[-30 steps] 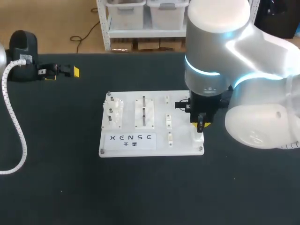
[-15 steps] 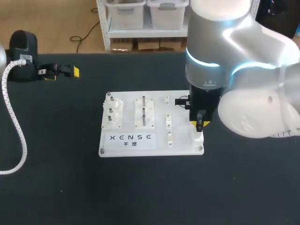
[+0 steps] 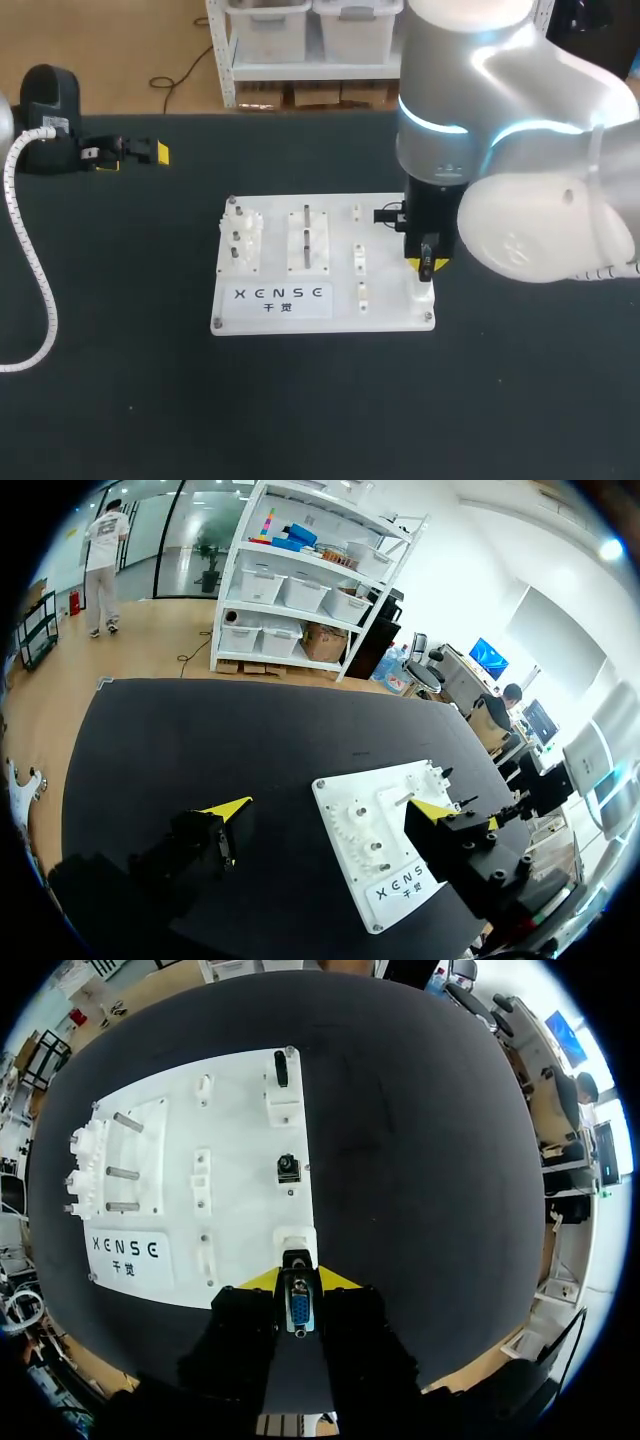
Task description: Insert the USB connector, Ethernet cable, and multi-pin plug into their matching sockets one by one.
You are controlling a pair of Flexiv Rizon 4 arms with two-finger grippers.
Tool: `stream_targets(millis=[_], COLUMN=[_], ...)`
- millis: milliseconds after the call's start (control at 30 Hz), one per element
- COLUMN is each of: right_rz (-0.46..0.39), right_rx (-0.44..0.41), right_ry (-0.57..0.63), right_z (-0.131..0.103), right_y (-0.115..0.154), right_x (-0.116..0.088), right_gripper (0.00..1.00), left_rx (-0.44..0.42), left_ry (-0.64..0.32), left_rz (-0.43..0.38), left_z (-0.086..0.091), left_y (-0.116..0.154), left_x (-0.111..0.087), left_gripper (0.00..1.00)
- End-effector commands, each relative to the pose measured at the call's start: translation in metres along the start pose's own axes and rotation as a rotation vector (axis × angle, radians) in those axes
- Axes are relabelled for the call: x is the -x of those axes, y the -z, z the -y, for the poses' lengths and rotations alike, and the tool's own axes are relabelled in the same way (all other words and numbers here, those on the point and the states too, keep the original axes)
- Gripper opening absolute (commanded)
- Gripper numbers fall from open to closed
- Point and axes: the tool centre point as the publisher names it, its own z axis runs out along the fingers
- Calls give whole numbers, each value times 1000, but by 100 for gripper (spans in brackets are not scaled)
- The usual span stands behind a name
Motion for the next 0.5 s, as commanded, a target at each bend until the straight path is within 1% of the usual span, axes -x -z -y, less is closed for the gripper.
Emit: stream_targets(millis=[33, 300, 500], right_rz=[-6, 0, -16], right_rx=[-1, 11, 16], right_ry=[-3, -1, 5], right_z=[0, -2, -4], right_y=[-51, -51, -56], right_x=[2, 3, 1], right_gripper=[0, 0, 0], left_rx=[0, 0, 0], left_ry=[0, 0, 0], left_rz=[0, 0, 0], left_z=[0, 0, 0], left_y=[0, 0, 0], left_x=[0, 0, 0], left_gripper=[100, 100, 100])
